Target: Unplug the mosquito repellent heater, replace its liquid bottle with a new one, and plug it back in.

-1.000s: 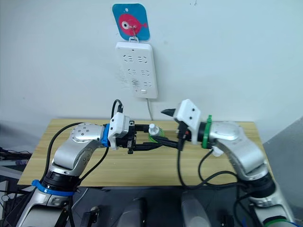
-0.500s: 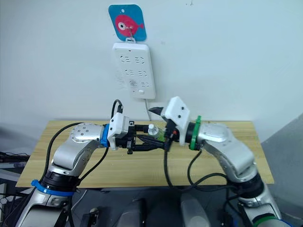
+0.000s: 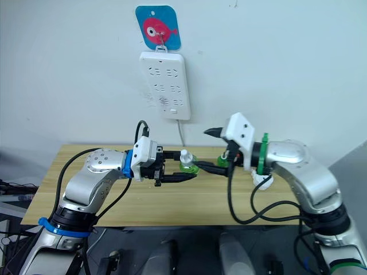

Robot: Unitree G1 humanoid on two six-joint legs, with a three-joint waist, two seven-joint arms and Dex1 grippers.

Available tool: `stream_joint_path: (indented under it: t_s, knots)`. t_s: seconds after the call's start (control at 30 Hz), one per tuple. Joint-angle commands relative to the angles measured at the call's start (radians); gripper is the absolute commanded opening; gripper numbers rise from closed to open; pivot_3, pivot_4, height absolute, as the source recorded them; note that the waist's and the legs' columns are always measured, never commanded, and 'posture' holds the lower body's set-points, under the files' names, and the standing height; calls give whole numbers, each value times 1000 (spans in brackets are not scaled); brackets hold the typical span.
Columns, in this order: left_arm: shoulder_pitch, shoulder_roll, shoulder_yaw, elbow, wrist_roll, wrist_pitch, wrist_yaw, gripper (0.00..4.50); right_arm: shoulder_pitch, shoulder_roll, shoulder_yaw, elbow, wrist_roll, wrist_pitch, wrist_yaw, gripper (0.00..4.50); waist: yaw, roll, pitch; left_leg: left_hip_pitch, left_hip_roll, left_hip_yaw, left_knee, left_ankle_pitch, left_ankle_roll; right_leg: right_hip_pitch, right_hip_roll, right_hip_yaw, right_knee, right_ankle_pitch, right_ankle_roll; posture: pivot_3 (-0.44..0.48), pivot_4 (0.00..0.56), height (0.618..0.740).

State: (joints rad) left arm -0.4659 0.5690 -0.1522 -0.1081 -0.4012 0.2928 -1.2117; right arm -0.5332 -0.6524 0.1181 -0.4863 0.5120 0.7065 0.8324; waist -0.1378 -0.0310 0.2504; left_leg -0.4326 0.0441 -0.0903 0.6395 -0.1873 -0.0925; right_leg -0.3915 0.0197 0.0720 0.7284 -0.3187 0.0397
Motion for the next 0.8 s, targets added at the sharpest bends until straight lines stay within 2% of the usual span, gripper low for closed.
stream_joint_path:
  t_s: [0.03,0.1,0.23,0.4,0.5,0.57,0.8]
  knots:
    - [-8,5,12,-22,-9,-22,-8,2292,9,-37,-58,-78,102,50,50,4500,0,0,0,0,0,0,0,0,0,0,0,0,0,0,0,-170,162,725]
    - [-7,6,12,-21,-9,-24,-10,2292,8,-36,-65,-92,132,69,46,4500,-3,0,0,0,0,0,0,0,0,0,0,0,0,0,0,-172,162,725]
    - [-6,5,7,-23,-7,-25,-14,2292,-39,56,-25,-93,142,96,-42,4500,-5,0,0,1,1,0,0,0,0,0,1,0,0,0,0,-170,165,725]
    - [-3,6,5,-27,-5,-27,-17,2292,-80,110,35,-56,110,96,-66,4500,-1,0,0,0,1,0,0,0,0,0,1,0,-1,0,0,-159,165,725]
    - [0,6,8,-31,-4,-26,-15,2292,-91,111,63,-35,89,79,-52,3930,1,0,0,0,0,0,0,0,0,1,0,0,-2,0,0,-153,164,725]
    - [4,7,11,-34,-4,-26,-13,2292,-97,107,81,-23,69,57,-35,3300,1,0,0,0,0,0,0,0,0,1,0,0,-2,0,0,-153,164,725]
    - [17,13,14,-40,-2,-24,-6,2292,-110,113,87,-8,57,6,7,655,1,0,0,0,1,0,-1,0,0,1,1,0,-2,0,0,-144,161,725]
